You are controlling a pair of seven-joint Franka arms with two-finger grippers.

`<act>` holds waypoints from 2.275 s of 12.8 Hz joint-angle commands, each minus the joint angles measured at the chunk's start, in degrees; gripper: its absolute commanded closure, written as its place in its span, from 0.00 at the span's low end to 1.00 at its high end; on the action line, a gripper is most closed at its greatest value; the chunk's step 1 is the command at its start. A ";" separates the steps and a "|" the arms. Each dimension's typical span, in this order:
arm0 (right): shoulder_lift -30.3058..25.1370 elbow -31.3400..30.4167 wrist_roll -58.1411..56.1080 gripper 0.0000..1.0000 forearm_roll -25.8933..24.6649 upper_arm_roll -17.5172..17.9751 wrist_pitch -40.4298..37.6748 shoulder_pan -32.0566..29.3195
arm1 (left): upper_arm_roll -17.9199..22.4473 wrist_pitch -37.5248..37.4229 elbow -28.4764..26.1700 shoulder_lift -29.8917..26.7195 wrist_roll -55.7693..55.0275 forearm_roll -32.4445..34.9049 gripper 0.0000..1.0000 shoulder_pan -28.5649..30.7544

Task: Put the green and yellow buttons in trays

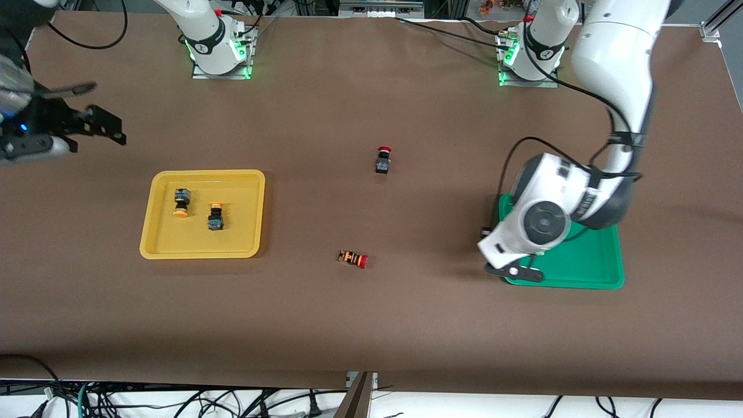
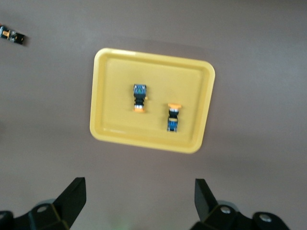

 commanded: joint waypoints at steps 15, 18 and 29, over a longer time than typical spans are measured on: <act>0.75 3.41 -0.62 0.00 -5.75 2.94 -5.85 -1.24 | -8.32 -6.87 -1.66 -9.55 6.70 4.16 0.00 9.68; 0.75 3.41 -0.63 0.00 -5.66 2.85 -5.85 -1.33 | -10.54 -15.57 2.47 -16.05 4.20 4.07 0.00 9.59; 0.75 3.41 -0.54 0.00 -5.57 2.85 -5.85 -1.33 | 8.54 -6.45 -18.61 -41.56 5.26 -8.15 0.00 3.43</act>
